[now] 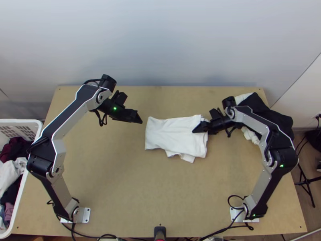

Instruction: Fold the t-shirt

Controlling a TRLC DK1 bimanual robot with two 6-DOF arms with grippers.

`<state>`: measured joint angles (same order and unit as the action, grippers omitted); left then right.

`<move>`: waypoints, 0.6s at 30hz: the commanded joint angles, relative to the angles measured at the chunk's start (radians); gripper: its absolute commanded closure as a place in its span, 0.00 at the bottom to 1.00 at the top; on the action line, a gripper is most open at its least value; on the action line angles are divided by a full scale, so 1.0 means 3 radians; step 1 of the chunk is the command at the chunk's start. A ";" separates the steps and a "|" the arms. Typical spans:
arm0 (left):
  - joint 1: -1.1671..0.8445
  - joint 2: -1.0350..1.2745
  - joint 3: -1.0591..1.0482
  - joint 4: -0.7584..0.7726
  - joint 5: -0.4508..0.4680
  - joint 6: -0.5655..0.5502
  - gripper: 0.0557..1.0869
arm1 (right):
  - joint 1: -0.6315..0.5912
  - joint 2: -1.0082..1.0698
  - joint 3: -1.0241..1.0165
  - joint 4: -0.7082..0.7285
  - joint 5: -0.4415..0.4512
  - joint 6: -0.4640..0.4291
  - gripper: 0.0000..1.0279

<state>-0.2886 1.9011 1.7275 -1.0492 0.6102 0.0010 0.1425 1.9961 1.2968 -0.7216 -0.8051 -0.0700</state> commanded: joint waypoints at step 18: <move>0.0175 -0.0211 -0.0297 0.0051 -0.0024 0.0002 0.04 | 0.0185 -0.0513 0.0274 0.0068 -0.0195 0.0351 0.97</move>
<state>-0.2523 1.8446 1.6524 -1.0370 0.6025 0.0010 0.1967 1.9423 1.2938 -0.6739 -0.8318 0.0025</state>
